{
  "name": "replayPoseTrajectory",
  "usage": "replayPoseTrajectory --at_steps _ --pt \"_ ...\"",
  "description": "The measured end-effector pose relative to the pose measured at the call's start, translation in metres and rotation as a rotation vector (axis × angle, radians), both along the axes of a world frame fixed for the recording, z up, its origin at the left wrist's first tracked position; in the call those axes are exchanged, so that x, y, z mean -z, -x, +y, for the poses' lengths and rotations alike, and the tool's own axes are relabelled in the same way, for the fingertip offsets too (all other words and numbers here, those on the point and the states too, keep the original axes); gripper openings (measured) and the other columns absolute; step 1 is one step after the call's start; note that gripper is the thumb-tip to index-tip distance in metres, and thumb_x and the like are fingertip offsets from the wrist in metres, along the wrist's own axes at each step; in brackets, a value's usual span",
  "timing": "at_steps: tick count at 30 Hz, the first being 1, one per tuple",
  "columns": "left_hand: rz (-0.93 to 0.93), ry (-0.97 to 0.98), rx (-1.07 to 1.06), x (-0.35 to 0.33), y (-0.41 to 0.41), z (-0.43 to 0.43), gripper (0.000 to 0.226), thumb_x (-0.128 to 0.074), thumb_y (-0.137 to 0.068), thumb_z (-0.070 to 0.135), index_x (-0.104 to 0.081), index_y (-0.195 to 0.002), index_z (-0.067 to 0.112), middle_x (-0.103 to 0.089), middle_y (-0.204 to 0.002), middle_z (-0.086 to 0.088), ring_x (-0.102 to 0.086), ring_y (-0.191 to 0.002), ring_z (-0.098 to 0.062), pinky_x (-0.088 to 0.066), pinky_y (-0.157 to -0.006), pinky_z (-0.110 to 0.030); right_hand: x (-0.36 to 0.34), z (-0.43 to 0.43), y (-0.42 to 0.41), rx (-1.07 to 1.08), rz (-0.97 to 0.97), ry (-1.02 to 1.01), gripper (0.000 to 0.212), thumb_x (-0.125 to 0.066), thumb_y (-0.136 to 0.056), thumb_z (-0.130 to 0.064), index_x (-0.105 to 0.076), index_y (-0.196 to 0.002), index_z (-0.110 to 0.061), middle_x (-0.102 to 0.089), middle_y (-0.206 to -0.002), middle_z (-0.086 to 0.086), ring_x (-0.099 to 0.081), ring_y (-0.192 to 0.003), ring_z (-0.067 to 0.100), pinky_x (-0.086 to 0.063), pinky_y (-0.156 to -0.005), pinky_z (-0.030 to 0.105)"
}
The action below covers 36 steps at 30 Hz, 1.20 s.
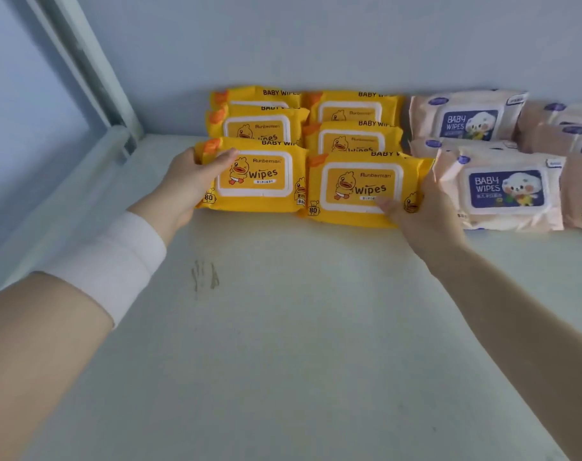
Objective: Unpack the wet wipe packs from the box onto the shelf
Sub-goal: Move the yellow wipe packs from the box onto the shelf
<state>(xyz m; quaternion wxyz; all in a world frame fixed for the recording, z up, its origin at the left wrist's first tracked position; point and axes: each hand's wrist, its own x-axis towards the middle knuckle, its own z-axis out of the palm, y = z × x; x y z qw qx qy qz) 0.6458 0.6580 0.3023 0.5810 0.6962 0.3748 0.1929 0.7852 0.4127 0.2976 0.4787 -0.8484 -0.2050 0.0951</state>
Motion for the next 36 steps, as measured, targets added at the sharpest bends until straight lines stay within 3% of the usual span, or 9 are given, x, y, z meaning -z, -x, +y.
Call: replayPoseTrajectory --at_steps 2,5,9,12,15,20,24,27,36 --pt "0.068 -0.103 -0.027 0.009 -0.007 0.009 0.042 -0.060 -0.086 0.041 -0.058 -0.117 0.013 -0.066 -0.108 -0.002 -0.063 -0.097 -0.019 -0.048 -0.087 -0.034 0.006 0.009 0.002 0.056 -0.122 0.063 0.064 -0.065 -0.085 -0.025 -0.033 -0.139 -0.012 -0.048 -0.137 0.006 -0.045 -0.127 0.025 -0.039 -0.106 0.041" --pt "0.196 -0.321 -0.103 0.018 -0.012 0.010 0.060 -0.062 -0.083 0.047 -0.050 -0.127 0.008 -0.058 -0.124 -0.010 -0.055 -0.116 -0.026 -0.044 -0.097 -0.039 0.010 0.019 0.014 0.067 -0.221 0.254 0.073 -0.057 -0.091 -0.023 -0.014 -0.148 -0.007 -0.026 -0.150 0.012 -0.022 -0.140 0.027 -0.024 -0.113 0.039" --pt "0.285 -0.697 -0.095 0.002 -0.010 -0.015 0.076 -0.066 -0.083 0.034 -0.025 -0.143 0.010 -0.027 -0.146 -0.016 -0.022 -0.137 -0.032 -0.020 -0.112 -0.038 0.001 0.013 0.022 -0.048 -0.481 0.511 0.057 -0.056 -0.091 -0.012 -0.030 -0.142 -0.008 0.000 -0.157 0.016 -0.003 -0.146 0.034 -0.018 -0.118 0.045" --pt "0.313 -1.036 0.172 -0.032 -0.023 -0.057 0.056 -0.061 -0.087 0.029 -0.040 -0.135 0.010 -0.029 -0.147 -0.017 -0.023 -0.137 -0.035 -0.018 -0.113 -0.039 -0.037 -0.018 0.024 -0.201 -0.513 0.598 0.049 -0.053 -0.093 -0.023 -0.040 -0.140 -0.017 -0.014 -0.157 0.009 -0.018 -0.144 0.029 -0.029 -0.111 0.042" --pt "0.456 -1.207 0.531 -0.084 -0.051 -0.135 0.042 -0.056 -0.090 0.035 -0.050 -0.126 0.014 -0.053 -0.133 -0.009 -0.046 -0.125 -0.030 -0.040 -0.100 -0.041 -0.082 -0.080 0.021 -0.269 -0.498 0.718 0.044 -0.050 -0.094 -0.032 -0.047 -0.136 -0.020 -0.040 -0.145 0.008 -0.041 -0.132 0.028 -0.036 -0.105 0.039" --pt "0.866 -1.256 1.100 -0.130 -0.105 -0.324 0.047 -0.047 -0.092 0.046 -0.057 -0.120 0.009 -0.063 -0.117 -0.006 -0.060 -0.101 -0.026 -0.047 -0.084 -0.032 -0.112 -0.256 0.016 -0.344 -0.247 1.042 0.054 -0.051 -0.092 -0.041 -0.040 -0.140 -0.019 -0.050 -0.138 0.002 -0.042 -0.129 0.020 -0.030 -0.105 0.027" --pt "0.811 -1.151 1.295 -0.132 -0.144 -0.490 0.047 -0.048 -0.091 0.046 -0.055 -0.120 0.009 -0.063 -0.114 -0.002 -0.065 -0.105 -0.024 -0.050 -0.074 -0.030 -0.103 -0.429 0.025 -0.186 -0.057 1.114 0.057 -0.050 -0.092 -0.044 -0.038 -0.141 -0.019 -0.041 -0.145 0.001 -0.035 -0.134 0.020 -0.026 -0.112 0.031" --pt "0.772 -1.147 1.480 -0.123 -0.159 -0.612 0.050 -0.050 -0.089 0.051 -0.055 -0.121 0.012 -0.063 -0.113 -0.001 -0.065 -0.105 -0.024 -0.051 -0.092 -0.039 -0.089 -0.550 0.038 -0.026 0.104 1.153 0.057 -0.047 -0.093 -0.045 -0.038 -0.141 -0.016 -0.038 -0.148 0.003 -0.035 -0.135 0.021 -0.026 -0.114 0.033" --pt "0.601 -1.463 1.953 -0.047 -0.182 -0.923 0.054 -0.046 -0.087 0.059 -0.055 -0.120 0.018 -0.064 -0.102 0.004 -0.065 -0.096 -0.019 -0.051 -0.092 -0.042 -0.024 -0.832 0.068 0.277 0.450 1.203 0.056 -0.039 -0.096 -0.044 -0.039 -0.141 -0.010 -0.045 -0.142 0.007 -0.041 -0.131 0.023 -0.031 -0.106 0.029"
